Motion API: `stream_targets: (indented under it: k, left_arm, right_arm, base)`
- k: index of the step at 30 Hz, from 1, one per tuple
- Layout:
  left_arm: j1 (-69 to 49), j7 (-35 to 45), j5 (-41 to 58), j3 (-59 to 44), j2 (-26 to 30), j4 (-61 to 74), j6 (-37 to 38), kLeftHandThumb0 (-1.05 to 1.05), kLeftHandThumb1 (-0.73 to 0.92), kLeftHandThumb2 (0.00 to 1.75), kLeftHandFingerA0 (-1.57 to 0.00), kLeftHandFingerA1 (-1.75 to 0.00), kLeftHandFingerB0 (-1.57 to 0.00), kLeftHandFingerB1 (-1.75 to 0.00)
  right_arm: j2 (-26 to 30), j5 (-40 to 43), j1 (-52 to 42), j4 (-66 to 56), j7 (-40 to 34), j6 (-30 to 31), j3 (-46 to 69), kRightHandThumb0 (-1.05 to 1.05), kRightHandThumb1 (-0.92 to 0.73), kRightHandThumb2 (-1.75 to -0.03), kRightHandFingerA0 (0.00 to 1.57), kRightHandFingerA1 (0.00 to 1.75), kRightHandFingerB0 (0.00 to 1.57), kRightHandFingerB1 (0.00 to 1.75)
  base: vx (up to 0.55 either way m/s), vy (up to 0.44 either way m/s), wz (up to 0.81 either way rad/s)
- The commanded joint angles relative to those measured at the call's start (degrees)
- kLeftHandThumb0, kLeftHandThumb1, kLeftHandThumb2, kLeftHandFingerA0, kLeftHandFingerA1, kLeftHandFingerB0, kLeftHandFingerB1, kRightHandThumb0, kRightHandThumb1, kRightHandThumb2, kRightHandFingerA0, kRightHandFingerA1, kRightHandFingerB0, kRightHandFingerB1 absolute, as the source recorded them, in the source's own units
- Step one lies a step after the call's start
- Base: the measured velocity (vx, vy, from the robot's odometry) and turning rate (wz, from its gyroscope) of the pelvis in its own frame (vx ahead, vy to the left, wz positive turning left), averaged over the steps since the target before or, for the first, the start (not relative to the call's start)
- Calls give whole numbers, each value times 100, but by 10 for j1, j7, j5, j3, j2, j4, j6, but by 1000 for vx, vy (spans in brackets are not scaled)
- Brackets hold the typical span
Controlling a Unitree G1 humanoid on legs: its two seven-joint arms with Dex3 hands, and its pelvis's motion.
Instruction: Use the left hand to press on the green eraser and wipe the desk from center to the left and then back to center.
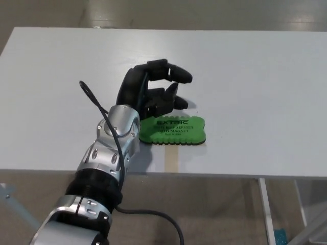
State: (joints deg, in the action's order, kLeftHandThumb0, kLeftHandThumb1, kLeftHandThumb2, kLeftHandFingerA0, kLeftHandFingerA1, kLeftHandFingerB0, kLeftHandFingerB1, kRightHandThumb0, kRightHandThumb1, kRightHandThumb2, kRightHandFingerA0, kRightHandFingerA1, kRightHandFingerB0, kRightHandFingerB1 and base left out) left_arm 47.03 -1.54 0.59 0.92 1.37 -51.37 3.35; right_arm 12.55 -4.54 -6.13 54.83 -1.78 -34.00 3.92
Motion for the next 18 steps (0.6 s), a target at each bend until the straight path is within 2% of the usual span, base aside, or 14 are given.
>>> stream_targets:
  k: [1, 9, 18]
  left_arm:
    - [-1, -20, -18, 0, -4, -33, 27, -9, 80, 76, -103, -87, -88, -107]
    - [-15, -9, -30, 15, -15, -46, 57, -9, 80, 75, -103, -82, -88, -107]
    - [-28, -1, -30, 17, -27, -45, 55, -9, 77, 79, -104, -83, -90, -107]
  right_arm:
    - [5, -5, -4, 6, 2, -12, -3, -40, -74, -62, 63, 50, 57, 40]
    - [8, -15, 3, 12, -10, -16, -9, -40, -74, -63, 62, 51, 58, 41]
    - [13, -25, 4, 17, -16, -20, -16, -41, -74, -62, 62, 51, 58, 41]
  base:
    - [0, 0, 0]
    - [0, 0, 0]
    - [0, 0, 0]
